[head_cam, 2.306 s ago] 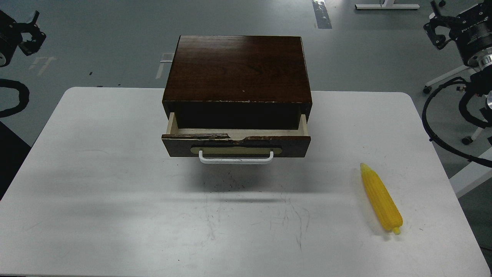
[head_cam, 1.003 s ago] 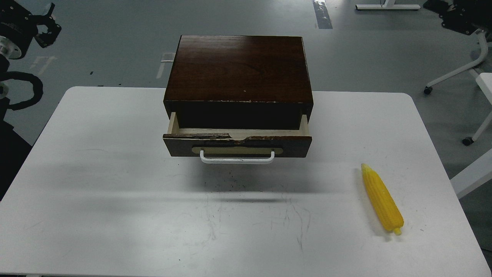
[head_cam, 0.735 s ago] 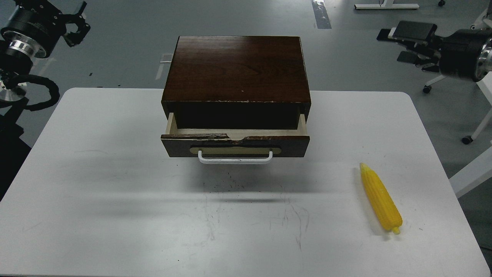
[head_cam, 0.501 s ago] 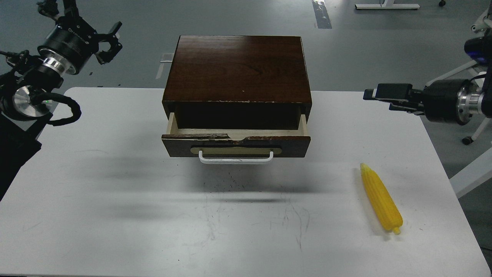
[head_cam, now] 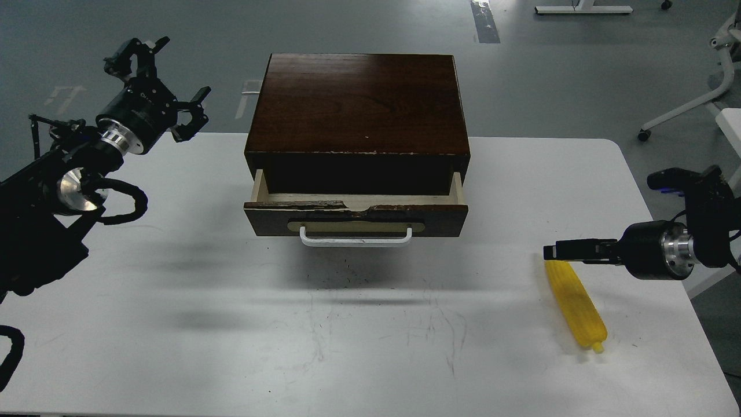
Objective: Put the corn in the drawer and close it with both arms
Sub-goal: 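Move the right gripper down toward the yellow corn cob, then grasp the yellow corn cob with the right gripper and lift it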
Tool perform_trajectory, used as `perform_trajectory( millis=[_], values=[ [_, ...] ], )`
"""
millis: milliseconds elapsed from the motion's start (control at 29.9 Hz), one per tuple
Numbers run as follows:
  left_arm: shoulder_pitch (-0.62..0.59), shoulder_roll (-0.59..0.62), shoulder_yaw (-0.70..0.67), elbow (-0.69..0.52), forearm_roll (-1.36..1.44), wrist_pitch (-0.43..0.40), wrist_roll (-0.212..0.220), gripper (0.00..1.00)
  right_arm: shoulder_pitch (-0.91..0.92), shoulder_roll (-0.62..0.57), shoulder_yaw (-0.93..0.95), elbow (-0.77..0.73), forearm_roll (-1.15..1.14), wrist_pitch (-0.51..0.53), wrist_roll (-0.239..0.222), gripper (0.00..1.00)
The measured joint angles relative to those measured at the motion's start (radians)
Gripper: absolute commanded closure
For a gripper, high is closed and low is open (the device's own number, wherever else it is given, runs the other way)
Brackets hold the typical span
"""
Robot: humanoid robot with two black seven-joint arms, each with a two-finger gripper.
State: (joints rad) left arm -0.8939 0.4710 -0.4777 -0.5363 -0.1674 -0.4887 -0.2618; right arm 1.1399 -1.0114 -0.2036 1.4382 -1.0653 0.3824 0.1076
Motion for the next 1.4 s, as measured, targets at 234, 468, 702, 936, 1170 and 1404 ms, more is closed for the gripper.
perform_trajectory(
  millis=[234, 468, 702, 936, 1170, 1404],
  values=[
    [0.002, 0.008, -0.001, 0.022, -0.001, 0.0, 0.0, 0.02, -0.065, 0.014, -0.002, -0.016, -0.003, -0.002, 0.0, 0.0],
    [0.003, 0.011, -0.004, 0.06, -0.001, 0.0, -0.002, 0.02, -0.11, 0.016, 0.0, -0.064, -0.036, -0.041, 0.004, 0.08],
    [0.003, 0.019, -0.006, 0.079, -0.004, 0.0, -0.004, 0.02, -0.139, 0.07, -0.001, -0.097, -0.036, -0.058, 0.005, 0.3],
    [0.003, 0.029, -0.006, 0.082, -0.005, 0.0, -0.005, 0.02, -0.166, 0.096, -0.003, -0.122, -0.035, -0.059, 0.01, 0.57],
    [0.003, 0.031, -0.007, 0.088, -0.01, 0.0, -0.012, 0.02, -0.171, 0.094, 0.001, -0.127, -0.034, -0.059, 0.012, 1.0],
    [0.0, 0.061, -0.01, 0.113, -0.012, 0.0, -0.067, 0.02, -0.066, 0.04, 0.087, -0.129, -0.027, -0.082, 0.011, 1.0]
  ],
)
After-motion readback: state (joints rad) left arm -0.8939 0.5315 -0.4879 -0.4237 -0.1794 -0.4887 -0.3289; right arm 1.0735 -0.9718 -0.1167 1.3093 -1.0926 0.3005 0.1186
